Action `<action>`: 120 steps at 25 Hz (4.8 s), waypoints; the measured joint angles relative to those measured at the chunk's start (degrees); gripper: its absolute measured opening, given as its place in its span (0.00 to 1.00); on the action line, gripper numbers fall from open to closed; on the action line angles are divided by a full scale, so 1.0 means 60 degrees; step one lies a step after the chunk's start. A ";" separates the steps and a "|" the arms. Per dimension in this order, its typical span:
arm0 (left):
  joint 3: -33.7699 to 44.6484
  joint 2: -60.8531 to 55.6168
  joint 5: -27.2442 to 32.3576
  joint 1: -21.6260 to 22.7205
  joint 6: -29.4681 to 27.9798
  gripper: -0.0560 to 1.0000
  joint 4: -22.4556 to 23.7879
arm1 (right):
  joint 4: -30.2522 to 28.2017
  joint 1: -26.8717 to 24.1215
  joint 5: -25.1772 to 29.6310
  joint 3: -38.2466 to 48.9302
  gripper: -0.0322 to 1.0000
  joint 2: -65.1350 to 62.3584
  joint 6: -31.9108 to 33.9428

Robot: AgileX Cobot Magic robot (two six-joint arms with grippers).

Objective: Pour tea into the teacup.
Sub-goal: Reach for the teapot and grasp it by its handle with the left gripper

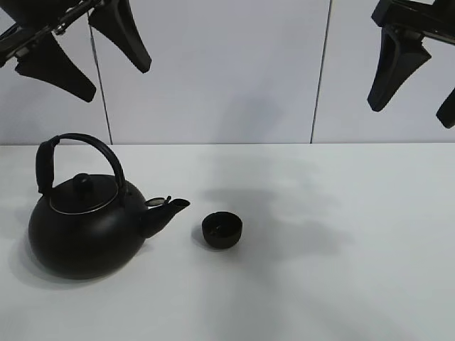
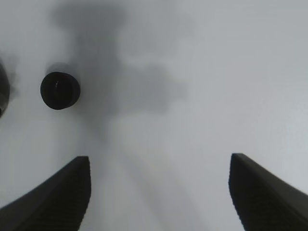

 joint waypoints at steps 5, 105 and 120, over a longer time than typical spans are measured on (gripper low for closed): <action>0.0000 0.0000 -0.0753 0.0000 0.0199 0.56 -0.0010 | -0.0020 0.0000 -0.0058 0.0000 0.56 0.0000 0.0000; 1.0033 0.1745 -1.9557 0.1376 -0.0863 0.50 0.7182 | 0.0031 0.0000 -0.0603 0.0000 0.56 0.0000 -0.0220; 0.9547 0.1797 -1.9587 0.1376 -0.1042 0.41 0.7182 | 0.0059 0.0000 -0.0759 0.0000 0.56 0.0000 -0.0220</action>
